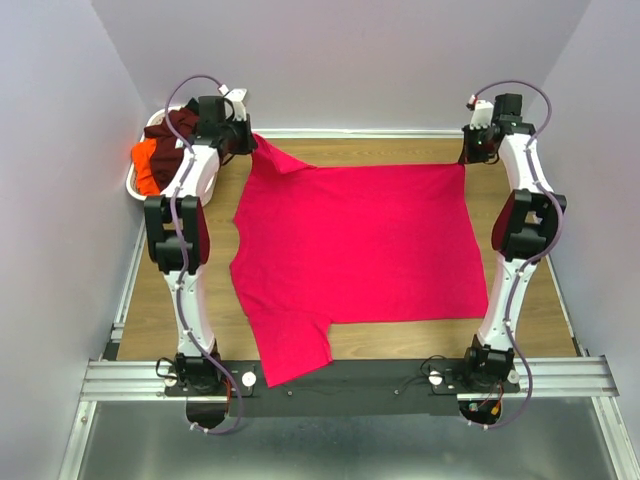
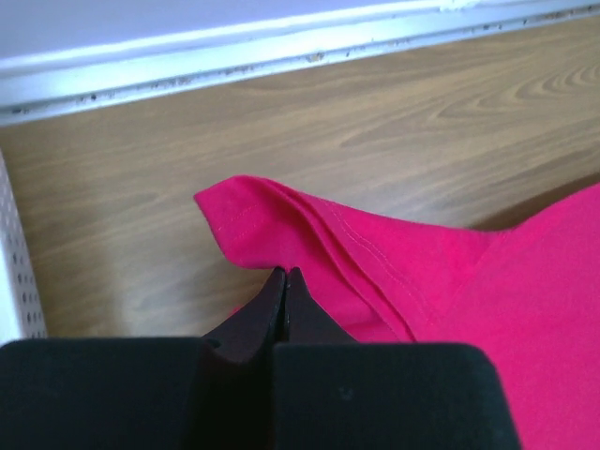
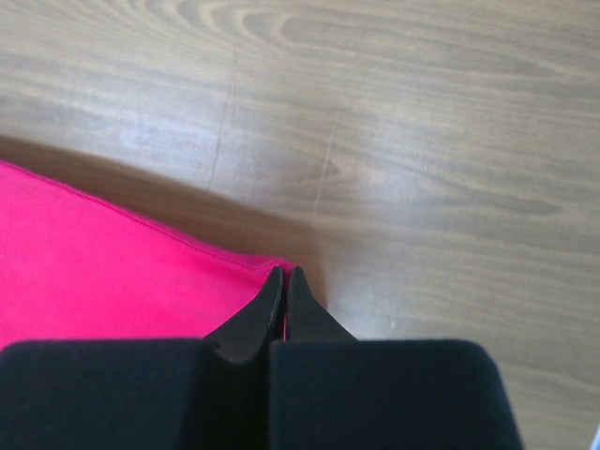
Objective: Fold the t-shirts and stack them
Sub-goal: Fold the tshirt
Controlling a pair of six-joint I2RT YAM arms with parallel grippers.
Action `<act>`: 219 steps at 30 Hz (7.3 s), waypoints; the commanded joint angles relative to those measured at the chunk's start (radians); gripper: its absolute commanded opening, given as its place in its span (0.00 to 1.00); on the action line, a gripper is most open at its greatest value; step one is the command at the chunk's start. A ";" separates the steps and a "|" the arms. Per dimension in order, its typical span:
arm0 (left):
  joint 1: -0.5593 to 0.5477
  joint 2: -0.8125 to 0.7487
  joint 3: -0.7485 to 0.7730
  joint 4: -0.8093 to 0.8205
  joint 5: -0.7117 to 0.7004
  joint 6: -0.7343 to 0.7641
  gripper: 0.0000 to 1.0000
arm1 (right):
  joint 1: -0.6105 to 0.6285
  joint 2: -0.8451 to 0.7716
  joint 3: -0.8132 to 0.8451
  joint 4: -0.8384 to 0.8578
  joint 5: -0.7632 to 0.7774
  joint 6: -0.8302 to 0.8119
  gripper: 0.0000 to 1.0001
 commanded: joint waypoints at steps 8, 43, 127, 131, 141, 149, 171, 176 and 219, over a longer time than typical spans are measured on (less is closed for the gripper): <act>0.014 -0.362 -0.408 0.039 0.024 0.134 0.00 | 0.000 -0.156 -0.154 -0.016 -0.026 -0.061 0.01; -0.062 -0.680 -0.877 -0.154 -0.124 0.186 0.00 | -0.015 -0.291 -0.430 -0.015 0.005 -0.233 0.01; -0.445 -0.363 -0.754 -0.251 -0.207 0.495 0.33 | -0.024 -0.308 -0.547 -0.159 0.025 -0.341 0.38; -0.436 -0.343 -0.736 -0.272 -0.169 0.499 0.29 | -0.024 -0.310 -0.548 -0.159 0.028 -0.342 0.37; -0.387 -0.327 -0.682 -0.343 -0.124 0.521 0.32 | -0.024 -0.308 -0.557 -0.160 0.034 -0.350 0.37; -0.372 -0.315 -0.637 -0.371 -0.117 0.541 0.13 | -0.024 -0.304 -0.551 -0.160 0.031 -0.347 0.36; -0.440 -0.375 -0.587 -0.539 0.119 0.456 0.00 | -0.023 -0.287 -0.539 -0.160 0.031 -0.344 0.34; -0.450 -0.350 -0.571 -0.550 0.196 0.430 0.00 | -0.024 -0.287 -0.539 -0.160 0.034 -0.345 0.34; -0.569 -0.330 -0.625 -0.415 0.014 0.351 0.39 | -0.021 -0.253 -0.505 -0.174 0.036 -0.327 0.35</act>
